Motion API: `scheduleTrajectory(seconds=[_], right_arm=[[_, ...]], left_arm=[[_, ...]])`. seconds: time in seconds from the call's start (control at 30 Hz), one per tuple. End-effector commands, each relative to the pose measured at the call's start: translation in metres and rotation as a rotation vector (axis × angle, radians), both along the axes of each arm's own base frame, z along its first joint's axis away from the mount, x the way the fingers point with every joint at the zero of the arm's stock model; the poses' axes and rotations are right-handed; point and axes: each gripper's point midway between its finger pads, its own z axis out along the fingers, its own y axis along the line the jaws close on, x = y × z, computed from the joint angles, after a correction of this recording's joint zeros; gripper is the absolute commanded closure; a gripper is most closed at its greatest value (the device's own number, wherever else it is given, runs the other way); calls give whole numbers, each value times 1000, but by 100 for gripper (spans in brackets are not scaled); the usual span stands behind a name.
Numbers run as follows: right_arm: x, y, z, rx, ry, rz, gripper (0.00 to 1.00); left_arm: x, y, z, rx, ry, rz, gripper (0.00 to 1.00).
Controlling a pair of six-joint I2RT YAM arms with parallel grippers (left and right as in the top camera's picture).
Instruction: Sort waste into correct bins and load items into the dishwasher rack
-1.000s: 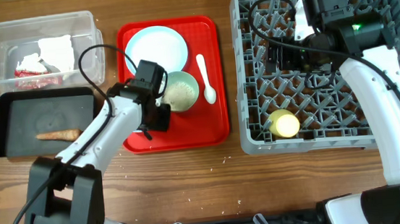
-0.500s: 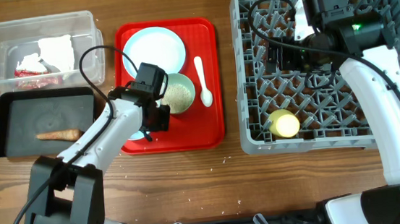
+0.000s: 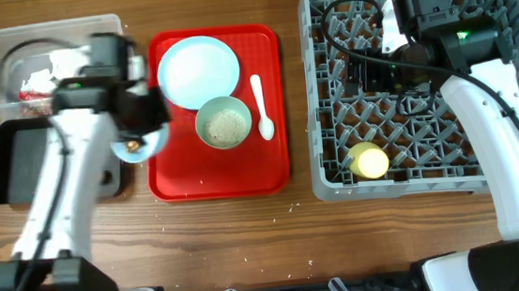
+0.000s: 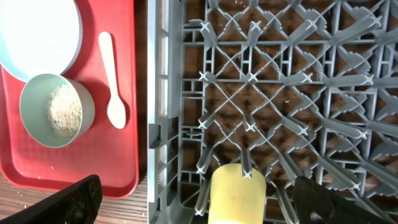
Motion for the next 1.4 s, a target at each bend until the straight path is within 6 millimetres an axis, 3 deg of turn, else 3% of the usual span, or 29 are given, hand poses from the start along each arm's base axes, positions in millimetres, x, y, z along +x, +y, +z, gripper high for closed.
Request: scheduleTrajectory(seconds=[0.0,0.1,0.17,0.27,0.37,0.47,0.73,0.77,0.83,0.93,0.97,1.1,1.23,1.3,1.37], right_arm=[[2,1,8,-10,-27,21,1],[2,1,8,-10,-28,22,1],[3,1,8,-8,-31,20,1],[2,1,8,-10,-28,23,1],[0,0,7,-19,-21,42,1],[0,1,7,-18,-21,42,0],[-3,0,5,-21,-9,44,1],[-3,0,5,-22,-7,44,0],[-3,0,5,-24,-9,52,0],[-3,0,5,-30,-12,68,0],[-3,0,5,-29,-11,67,1],[-3,0,5,-30,-12,68,1],[-3,0,5,-30,-12,68,1],[-4,0,5,-30,-11,68,1],[-4,0,5,-30,-8,69,0]], left_arm=[[15,44,20,-238,-100,89,96],[24,91,17,-465,-163,182,96],[29,108,21,-724,-250,165,96],[31,135,22,-981,-333,218,96],[30,157,36,-1224,-423,273,96],[27,165,44,-1300,-420,319,96],[27,162,45,-1396,-290,431,96],[27,160,47,-1387,-301,415,96],[23,137,64,-1317,-328,325,96],[17,99,67,-1055,-268,234,96],[12,81,60,-871,-208,210,96],[1,48,25,-405,-36,203,96],[-6,-4,-3,-114,58,46,96],[-10,-18,-7,-55,70,24,96],[-20,-44,-16,21,85,-69,96]])
